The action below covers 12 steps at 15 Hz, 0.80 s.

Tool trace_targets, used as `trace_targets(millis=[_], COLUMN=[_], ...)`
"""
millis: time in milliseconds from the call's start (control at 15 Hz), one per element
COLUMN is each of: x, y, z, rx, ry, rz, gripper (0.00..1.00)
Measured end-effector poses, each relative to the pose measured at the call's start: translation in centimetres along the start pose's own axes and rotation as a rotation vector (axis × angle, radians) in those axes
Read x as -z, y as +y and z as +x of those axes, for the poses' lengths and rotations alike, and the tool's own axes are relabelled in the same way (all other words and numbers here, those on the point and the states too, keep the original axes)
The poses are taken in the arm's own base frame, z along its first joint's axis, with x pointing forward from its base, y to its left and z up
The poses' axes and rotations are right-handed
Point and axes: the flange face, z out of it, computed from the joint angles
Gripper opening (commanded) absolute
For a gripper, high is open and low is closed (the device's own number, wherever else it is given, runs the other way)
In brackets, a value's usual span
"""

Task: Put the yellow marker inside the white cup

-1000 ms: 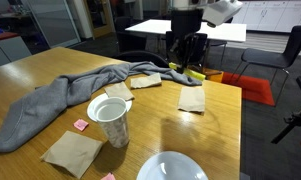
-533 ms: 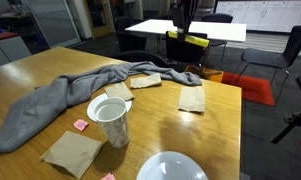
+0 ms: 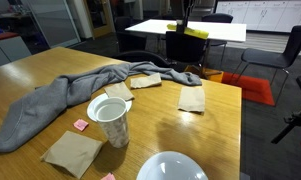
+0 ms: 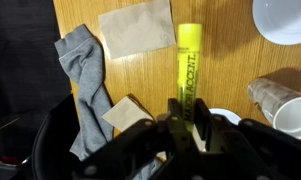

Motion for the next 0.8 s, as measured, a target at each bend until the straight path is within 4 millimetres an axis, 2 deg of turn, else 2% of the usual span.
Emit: trace_targets(millis=[67,400,800], x=[0.0,-0.5,-1.6], y=[0.0,-0.6,-4.0], z=[0.0,0.2,1.1], rx=[0.0,0.036,0.247], ry=[0.0,0.009,0.101], rz=[0.0,0.008,0.125], gripper=[0.05,0.05,0.05])
